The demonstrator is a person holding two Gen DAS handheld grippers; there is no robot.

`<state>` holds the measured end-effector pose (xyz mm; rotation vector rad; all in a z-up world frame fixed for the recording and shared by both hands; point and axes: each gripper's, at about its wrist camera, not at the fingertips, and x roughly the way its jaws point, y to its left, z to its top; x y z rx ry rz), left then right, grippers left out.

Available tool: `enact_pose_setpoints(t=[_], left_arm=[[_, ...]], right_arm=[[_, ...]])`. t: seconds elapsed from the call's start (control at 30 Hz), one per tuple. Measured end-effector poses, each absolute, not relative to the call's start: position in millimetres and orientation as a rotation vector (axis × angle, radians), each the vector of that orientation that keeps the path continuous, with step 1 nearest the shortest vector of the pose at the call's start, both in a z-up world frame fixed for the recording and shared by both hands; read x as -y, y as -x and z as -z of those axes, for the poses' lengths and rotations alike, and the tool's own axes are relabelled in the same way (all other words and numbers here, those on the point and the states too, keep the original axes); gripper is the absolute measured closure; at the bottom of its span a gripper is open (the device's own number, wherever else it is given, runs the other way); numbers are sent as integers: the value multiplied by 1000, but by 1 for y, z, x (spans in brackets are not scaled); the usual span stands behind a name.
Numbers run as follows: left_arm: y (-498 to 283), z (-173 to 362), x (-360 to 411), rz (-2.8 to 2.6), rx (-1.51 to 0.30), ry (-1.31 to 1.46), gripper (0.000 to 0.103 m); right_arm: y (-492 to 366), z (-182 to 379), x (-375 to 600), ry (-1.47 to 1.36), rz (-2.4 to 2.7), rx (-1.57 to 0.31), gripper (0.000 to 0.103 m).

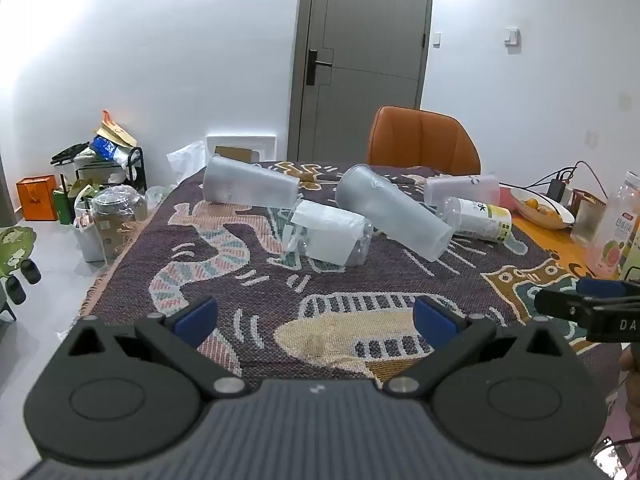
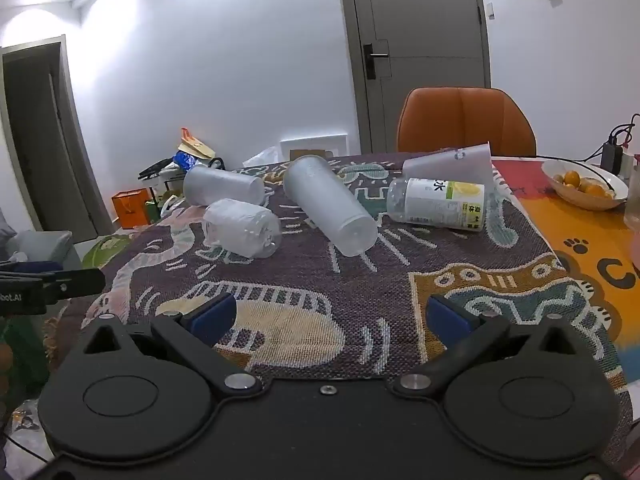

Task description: Flip cup upright

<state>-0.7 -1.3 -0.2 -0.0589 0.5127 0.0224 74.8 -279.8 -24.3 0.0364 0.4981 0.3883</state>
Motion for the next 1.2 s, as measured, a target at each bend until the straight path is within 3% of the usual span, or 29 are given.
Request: enact_pose_setpoints(t=[1.2], left_arm=[[3, 2, 4, 12, -513, 64, 0]], right_arm=[[-76, 29, 285, -70, -387, -506, 0]])
